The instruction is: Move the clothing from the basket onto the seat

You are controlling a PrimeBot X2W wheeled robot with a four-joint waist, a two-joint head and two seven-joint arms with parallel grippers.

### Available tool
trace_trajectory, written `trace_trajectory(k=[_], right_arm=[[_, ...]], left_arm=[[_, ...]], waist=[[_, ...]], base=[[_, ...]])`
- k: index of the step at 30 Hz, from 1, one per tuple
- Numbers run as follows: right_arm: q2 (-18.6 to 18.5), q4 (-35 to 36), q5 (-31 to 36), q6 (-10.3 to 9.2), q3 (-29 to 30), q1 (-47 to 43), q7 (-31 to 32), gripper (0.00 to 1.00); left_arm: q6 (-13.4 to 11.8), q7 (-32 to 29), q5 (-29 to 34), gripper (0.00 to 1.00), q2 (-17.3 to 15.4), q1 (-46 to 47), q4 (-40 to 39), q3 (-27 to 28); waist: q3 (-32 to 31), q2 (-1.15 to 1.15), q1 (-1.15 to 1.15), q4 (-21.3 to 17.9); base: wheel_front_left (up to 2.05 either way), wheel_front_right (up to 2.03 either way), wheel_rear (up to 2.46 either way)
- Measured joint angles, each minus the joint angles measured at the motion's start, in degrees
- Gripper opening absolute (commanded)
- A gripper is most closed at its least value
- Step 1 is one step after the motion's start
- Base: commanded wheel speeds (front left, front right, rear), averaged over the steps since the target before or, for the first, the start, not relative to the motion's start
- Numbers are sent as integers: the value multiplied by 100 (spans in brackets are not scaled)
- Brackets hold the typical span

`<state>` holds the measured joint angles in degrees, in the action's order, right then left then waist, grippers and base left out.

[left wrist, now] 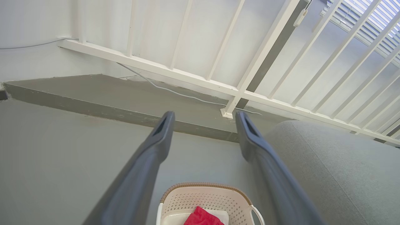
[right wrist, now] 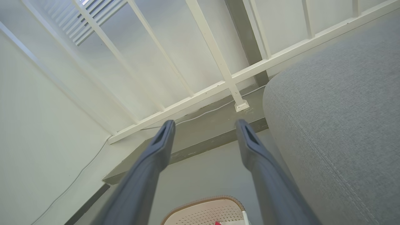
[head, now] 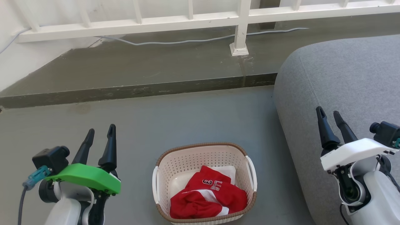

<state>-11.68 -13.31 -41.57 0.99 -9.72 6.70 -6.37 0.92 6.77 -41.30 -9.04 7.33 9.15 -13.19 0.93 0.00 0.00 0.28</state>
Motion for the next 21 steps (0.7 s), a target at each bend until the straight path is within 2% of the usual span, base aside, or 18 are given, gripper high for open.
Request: trace_trajectory(k=[21], right_arm=[[-92, -146, 1397, -320, -378, 15, -427, 100]], left_arm=[[-353, 396, 1304, 100, 1, 2, 155, -371]], waist=[[15, 0, 0, 14]], base=[[0, 0, 0]])
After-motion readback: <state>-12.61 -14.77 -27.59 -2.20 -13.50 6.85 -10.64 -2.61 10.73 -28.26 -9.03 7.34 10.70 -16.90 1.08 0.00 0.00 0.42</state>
